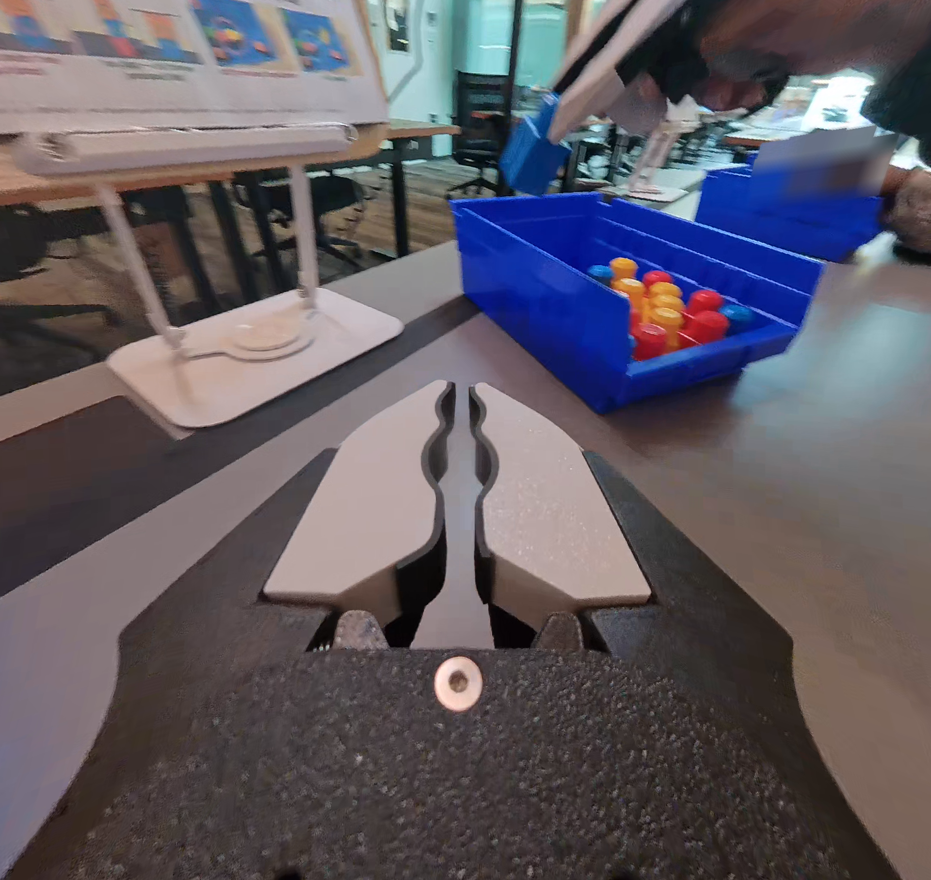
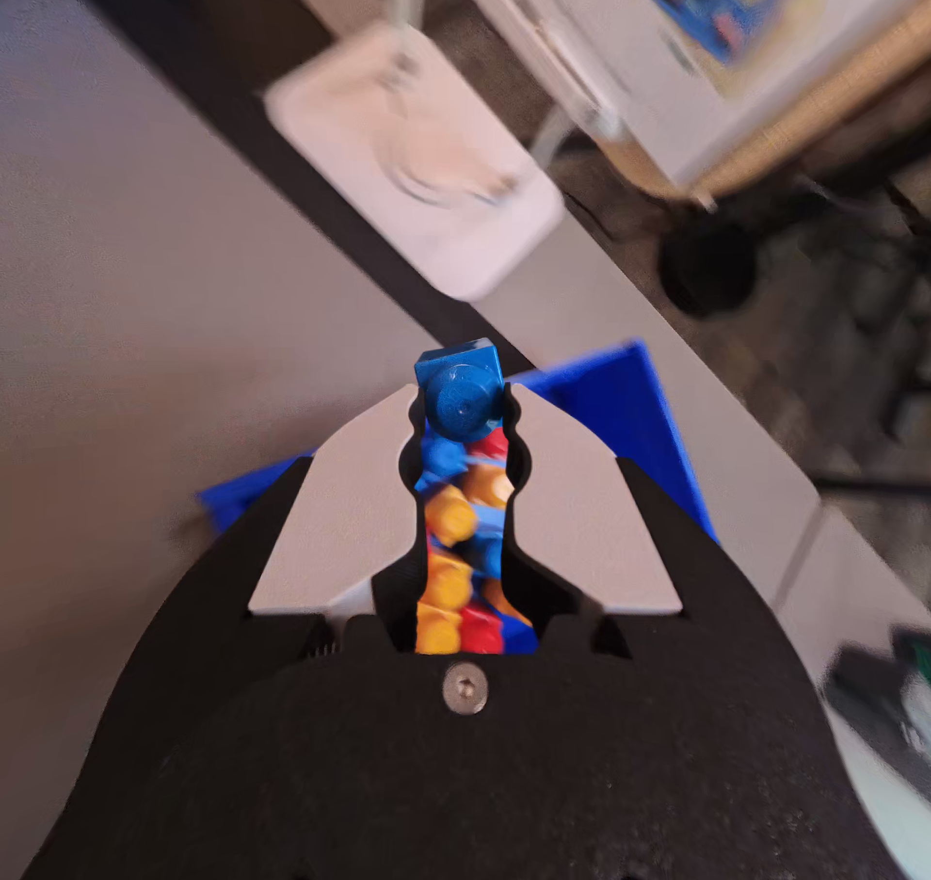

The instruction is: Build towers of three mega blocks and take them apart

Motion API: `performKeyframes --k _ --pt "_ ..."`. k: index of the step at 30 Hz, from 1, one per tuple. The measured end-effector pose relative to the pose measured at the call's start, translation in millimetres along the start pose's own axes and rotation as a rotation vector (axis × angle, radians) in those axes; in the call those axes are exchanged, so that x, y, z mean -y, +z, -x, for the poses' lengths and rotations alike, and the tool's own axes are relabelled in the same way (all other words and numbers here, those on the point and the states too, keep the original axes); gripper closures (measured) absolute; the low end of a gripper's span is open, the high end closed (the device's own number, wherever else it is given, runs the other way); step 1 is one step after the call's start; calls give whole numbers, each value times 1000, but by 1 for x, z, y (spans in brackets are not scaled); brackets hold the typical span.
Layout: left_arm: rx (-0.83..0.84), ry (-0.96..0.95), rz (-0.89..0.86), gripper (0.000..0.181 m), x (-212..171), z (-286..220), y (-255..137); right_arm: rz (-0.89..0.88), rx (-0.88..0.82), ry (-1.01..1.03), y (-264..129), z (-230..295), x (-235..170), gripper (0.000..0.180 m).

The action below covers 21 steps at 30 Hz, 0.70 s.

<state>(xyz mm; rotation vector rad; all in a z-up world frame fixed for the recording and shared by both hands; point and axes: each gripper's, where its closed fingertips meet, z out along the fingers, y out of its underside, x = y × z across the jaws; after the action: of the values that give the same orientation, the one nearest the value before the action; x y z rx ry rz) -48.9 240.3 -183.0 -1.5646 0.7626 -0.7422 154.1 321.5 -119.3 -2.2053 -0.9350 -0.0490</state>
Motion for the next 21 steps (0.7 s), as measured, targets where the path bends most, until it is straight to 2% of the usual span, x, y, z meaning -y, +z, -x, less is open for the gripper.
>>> performKeyframes --k 4,7,10,13,16,18,21 --pt "127 28 -54 181 9 19 -6 215 -188 197 28 -79 -78 150" --pt "179 36 -58 181 11 27 -9 312 -162 305 52 -92 -123 150" --pt "206 30 -40 181 8 32 -10 380 -96 364 72 -84 -150 150" --pt "232 10 -11 181 7 37 -11 471 32 418 80 -63 -166 149" --pt "255 -28 2 181 10 41 -14 487 78 424 78 -57 -166 149" --pt "287 -25 -13 181 21 45 -21 483 40 386 74 -62 -165 138" --pt "413 -21 -89 181 52 68 -48 335 -39 390 60 -72 -138 131"
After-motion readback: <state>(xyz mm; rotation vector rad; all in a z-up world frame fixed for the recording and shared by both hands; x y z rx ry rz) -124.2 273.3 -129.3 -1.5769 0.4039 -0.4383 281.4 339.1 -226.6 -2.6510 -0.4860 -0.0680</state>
